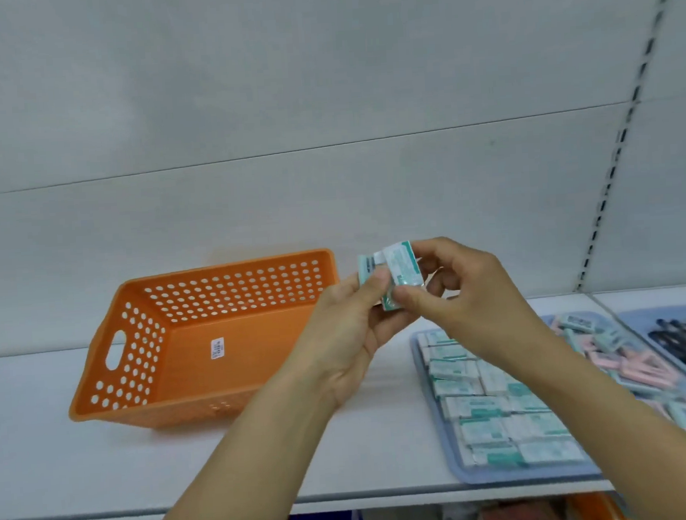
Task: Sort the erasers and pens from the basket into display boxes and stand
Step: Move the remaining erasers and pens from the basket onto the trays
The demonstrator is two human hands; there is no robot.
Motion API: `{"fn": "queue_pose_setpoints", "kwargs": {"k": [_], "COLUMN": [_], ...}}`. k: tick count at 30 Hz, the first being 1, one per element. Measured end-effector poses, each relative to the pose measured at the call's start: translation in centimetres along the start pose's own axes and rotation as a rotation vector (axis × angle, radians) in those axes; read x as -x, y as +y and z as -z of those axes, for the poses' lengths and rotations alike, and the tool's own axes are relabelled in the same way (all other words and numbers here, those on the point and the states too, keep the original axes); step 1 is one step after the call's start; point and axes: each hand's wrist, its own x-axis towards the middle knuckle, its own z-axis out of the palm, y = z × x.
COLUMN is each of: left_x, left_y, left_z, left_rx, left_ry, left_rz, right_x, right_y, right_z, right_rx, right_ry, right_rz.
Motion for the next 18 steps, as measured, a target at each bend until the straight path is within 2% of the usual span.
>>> {"fn": "queue_pose_setpoints", "kwargs": {"k": [3, 8, 10, 13, 18], "left_x": [-0.7, -0.7, -0.7, -0.4, 0.1], "left_y": [-2.0, -5.4, -6.0, -6.6, -7.5], "left_z": [-2.5, -5.1, -4.8, -3.7, -3.0], "left_rx": [0.028, 0.101, 0.156, 0.221, 0.252], "left_ry": [0.012, 0.175, 0.244, 0.32, 0.342], "left_rz": [0.003, 0.036, 0.047, 0.077, 0.15], "right_x": [0.5, 1.8, 2.3, 2.5, 1.7], "right_y": [0.4, 2.1, 3.9, 7.4, 11.3], "right_z": [3.3, 7.6, 8.6, 8.5, 6.1], "right_rx": [-0.038, -0.02, 0.109, 0.408, 0.75], "right_ry": [0.038, 0.079, 0.055, -0.103, -0.238], "right_rz": [-0.044, -0.13, -0.155, -0.161, -0.076]}}
